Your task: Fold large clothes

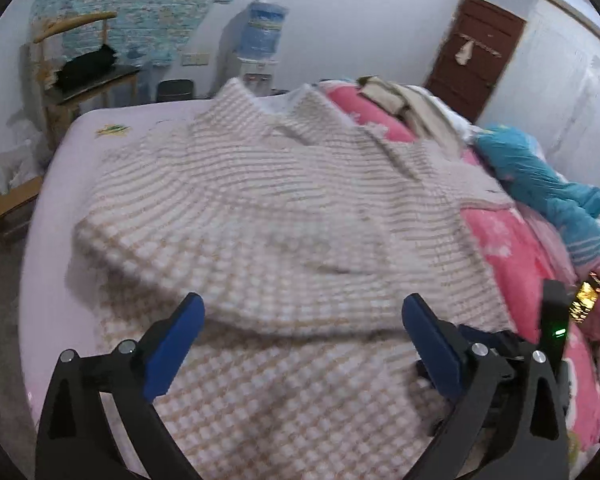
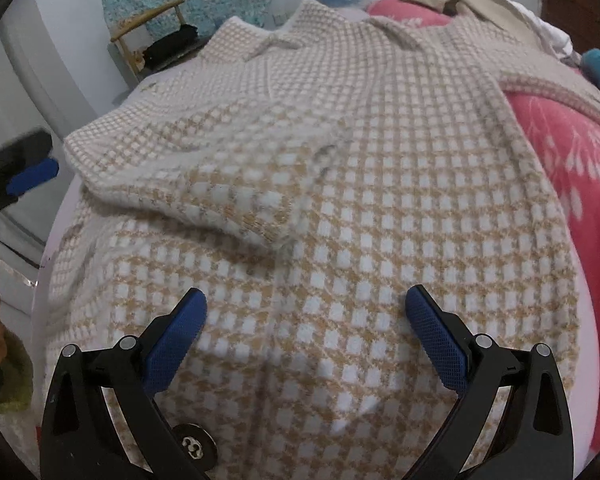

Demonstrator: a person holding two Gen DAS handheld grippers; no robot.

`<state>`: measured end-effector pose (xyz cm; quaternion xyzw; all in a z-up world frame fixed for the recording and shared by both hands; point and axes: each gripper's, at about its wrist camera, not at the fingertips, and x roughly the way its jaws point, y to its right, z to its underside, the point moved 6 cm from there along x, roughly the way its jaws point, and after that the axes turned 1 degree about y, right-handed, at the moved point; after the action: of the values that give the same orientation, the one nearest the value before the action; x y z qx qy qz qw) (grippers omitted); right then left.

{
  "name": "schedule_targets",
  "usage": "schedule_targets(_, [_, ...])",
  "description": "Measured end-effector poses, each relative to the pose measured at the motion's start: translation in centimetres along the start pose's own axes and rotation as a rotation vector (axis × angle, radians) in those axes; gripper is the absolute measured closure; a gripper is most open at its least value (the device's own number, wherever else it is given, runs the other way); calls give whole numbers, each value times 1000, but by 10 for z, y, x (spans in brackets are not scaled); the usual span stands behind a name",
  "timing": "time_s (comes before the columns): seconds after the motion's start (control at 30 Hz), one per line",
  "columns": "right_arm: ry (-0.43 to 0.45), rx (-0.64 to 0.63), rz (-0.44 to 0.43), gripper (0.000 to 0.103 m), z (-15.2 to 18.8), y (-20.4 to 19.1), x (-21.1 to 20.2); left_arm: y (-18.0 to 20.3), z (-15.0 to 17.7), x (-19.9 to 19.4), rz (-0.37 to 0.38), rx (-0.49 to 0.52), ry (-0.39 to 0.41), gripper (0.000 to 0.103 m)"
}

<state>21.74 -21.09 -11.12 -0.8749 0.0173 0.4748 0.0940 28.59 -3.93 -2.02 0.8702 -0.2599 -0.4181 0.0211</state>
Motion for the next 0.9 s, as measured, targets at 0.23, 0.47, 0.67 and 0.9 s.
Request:
schedule_targets(0.23, [-31,-104,21,7,12,-9,-3,-48,30,21,-197,-74,-62,6])
schedule_targets(0.47, [-37,-23,-124,7,-17,7,-55,-75,25,8,-214,-162,8,6])
schedule_targets(0.67, [-122,130,-284,9,-63,16,-39,-92,-5,-13,-209,-223,167,6])
schedule_targets(0.9, [-283,293,-381,43,-71,18,26,-100,-3,14,-227,-210,98,14])
